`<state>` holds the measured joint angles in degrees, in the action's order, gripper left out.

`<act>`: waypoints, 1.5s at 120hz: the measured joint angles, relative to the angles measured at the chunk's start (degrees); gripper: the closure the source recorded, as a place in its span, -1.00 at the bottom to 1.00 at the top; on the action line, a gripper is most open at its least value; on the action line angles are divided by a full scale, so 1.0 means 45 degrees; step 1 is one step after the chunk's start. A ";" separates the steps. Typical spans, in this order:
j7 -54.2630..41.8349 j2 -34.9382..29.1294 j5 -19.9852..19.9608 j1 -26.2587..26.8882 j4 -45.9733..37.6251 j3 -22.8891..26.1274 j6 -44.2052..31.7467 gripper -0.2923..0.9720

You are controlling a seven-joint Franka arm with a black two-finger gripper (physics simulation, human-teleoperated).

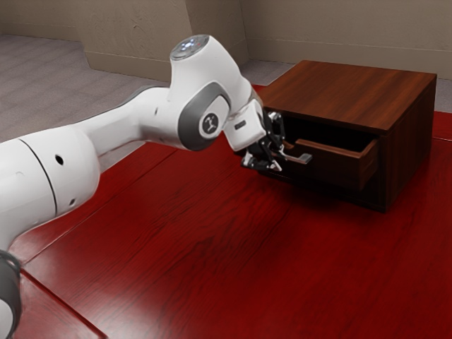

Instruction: Pull the drawer handle with one arm to open the drawer

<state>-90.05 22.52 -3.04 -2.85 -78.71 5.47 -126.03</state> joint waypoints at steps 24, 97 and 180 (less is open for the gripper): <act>0.0138 -0.0677 0.0009 0.0004 -0.0871 -0.0020 -0.0042 0.51; 0.0550 -0.3574 -0.0006 -0.0018 -0.4661 -0.0023 -0.0662 0.45; 0.1029 -0.5375 0.0055 0.0114 -0.6763 -0.0151 -0.1581 0.66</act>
<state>-85.42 -1.67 -2.80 -2.34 -109.14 4.79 -133.14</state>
